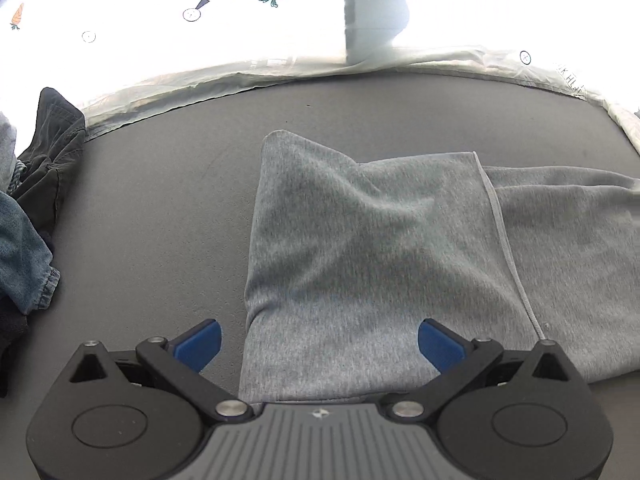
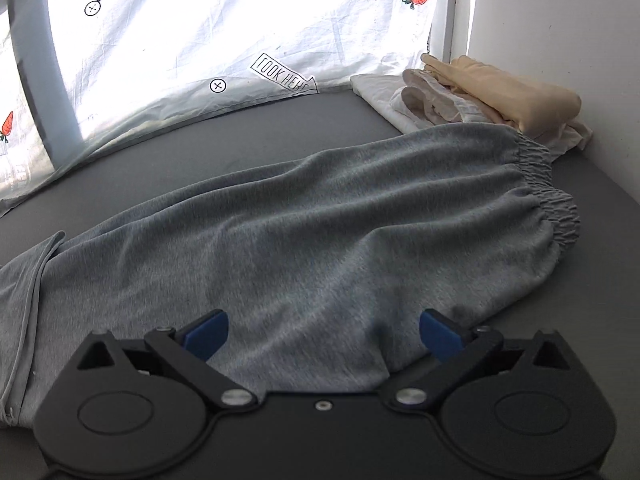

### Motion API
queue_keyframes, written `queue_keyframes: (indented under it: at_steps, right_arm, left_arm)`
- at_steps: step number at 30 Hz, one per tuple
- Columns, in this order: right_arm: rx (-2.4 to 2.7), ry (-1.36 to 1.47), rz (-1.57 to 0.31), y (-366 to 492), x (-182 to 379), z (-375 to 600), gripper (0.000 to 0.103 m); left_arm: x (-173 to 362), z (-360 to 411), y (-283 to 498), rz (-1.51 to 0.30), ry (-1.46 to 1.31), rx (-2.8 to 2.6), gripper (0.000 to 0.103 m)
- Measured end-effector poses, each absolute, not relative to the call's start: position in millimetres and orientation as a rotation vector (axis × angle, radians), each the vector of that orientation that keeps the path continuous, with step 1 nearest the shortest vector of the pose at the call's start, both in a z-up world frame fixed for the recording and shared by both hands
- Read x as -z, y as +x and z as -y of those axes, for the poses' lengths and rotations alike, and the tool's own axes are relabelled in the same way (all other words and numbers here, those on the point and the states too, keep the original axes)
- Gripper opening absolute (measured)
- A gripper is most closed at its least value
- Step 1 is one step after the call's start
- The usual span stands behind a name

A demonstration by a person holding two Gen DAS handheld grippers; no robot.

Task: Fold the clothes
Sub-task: 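Release the leg and move the open right tool to the sweatpants waistband, then grasp the elastic waistband with the right tool and lay it onto the folded legs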

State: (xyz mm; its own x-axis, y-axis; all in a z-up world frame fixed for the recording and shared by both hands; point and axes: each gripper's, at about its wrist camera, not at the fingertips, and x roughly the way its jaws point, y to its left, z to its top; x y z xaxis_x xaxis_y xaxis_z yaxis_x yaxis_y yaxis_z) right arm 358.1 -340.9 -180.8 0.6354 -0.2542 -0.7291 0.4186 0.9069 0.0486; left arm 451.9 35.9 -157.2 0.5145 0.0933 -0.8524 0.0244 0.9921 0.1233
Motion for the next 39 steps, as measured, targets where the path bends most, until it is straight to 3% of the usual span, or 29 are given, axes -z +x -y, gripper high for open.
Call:
queue_keyframes:
  at_steps: [5,16,29,35,37,39]
  right_arm:
    - [0.426,0.368,-0.808,326,181,403,0.103]
    - [0.517,0.402,-0.775,350,195,494,0.103]
    - [0.642,0.441,-0.733,406,216,534,0.103]
    - [0.627,0.541,-0.674,399,210,543,0.075]
    - [0.63,0.725,-0.59,384,213,559,0.056]
    - [0.611,0.939,-0.497,368,219,575,0.052]
  left_arm:
    - [186,2,443,-1.094,0.273,-0.026,0.103]
    - [196,-22,451,-1.184,0.006,-0.085,0.103]
    - [196,-16,457,-1.217,0.002,-0.105,0.103]
    - [194,-16,450,-1.194,-0.001,-0.11,0.103]
    - [193,-16,450,-1.198,0.0,-0.108,0.103]
    - [192,-17,450,-1.203,0.001,-0.103,0.103]
